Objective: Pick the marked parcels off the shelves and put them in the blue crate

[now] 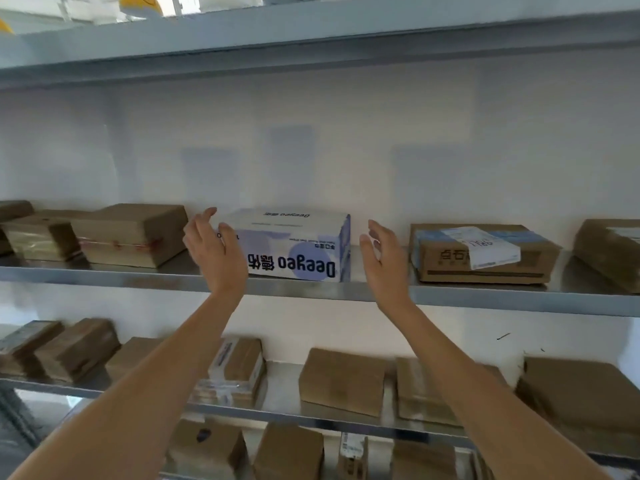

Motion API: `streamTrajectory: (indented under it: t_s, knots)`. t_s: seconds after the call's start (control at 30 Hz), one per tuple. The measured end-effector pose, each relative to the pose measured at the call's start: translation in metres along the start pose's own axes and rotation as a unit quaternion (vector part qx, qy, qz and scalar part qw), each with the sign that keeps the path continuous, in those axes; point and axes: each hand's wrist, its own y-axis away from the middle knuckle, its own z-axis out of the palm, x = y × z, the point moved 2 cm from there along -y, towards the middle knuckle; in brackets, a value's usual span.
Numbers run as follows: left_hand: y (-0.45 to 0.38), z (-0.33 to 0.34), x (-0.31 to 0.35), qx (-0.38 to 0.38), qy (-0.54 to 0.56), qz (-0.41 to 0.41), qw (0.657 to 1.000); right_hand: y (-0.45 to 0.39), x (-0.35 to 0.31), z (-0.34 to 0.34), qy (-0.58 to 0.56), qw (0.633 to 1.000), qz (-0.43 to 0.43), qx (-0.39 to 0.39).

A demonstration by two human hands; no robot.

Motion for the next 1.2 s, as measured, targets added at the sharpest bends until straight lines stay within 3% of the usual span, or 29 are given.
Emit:
streamTrajectory:
  t_s: [0.2,0.3,0.4,0.53,0.7,0.97,1.2]
  knots:
    - [-0.031,-0.02,-0.068,-0.071,0.07,-0.102,0.99,0.006,-0.003,0.058,-0.038,0.991,0.109,0.073]
    - [-0.04,-0.019,-0.081,-0.139,0.166,-0.222,0.951,0.004,-0.004,0.066,-0.053,0.984,0.14,0.095]
    - [-0.047,-0.015,-0.087,-0.203,0.168,-0.279,0.923,0.005,-0.005,0.072,-0.075,0.98,0.161,0.092]
    - [-0.047,-0.005,-0.085,-0.266,0.196,-0.298,0.896,0.002,-0.006,0.08,-0.078,0.976,0.18,0.096]
    - [-0.046,-0.008,-0.083,-0.297,0.201,-0.274,0.892,-0.005,-0.005,0.082,-0.079,0.973,0.192,0.103]
    - [-0.059,-0.011,-0.085,-0.299,0.198,-0.302,0.883,-0.017,-0.009,0.067,-0.131,0.967,0.202,0.08]
    - [-0.08,-0.01,-0.07,-0.27,0.294,-0.319,0.86,-0.037,-0.023,0.053,-0.202,0.961,0.188,0.025]
